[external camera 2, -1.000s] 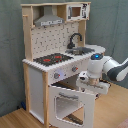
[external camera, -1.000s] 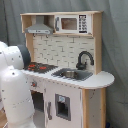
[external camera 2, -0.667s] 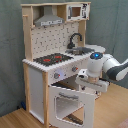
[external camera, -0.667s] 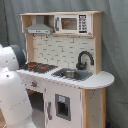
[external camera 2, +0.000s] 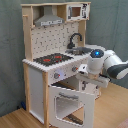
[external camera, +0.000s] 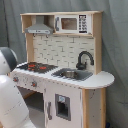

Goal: Play with the kitchen

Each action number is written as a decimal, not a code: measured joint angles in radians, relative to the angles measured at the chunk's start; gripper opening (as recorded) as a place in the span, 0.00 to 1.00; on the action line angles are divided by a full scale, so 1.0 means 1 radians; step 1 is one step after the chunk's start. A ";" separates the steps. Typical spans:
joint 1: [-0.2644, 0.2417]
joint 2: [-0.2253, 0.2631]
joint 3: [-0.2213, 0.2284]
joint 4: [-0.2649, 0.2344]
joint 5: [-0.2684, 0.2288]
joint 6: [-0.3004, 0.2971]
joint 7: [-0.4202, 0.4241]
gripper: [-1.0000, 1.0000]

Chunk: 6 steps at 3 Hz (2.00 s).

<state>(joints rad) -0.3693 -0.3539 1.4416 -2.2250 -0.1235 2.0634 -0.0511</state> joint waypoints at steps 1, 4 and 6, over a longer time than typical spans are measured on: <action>0.031 -0.063 -0.025 0.042 -0.017 -0.097 -0.007 1.00; 0.146 -0.246 -0.115 0.113 -0.119 -0.372 -0.073 1.00; 0.187 -0.354 -0.116 0.121 -0.244 -0.461 -0.141 1.00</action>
<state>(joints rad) -0.1822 -0.7083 1.3256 -2.1038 -0.3679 1.6025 -0.1926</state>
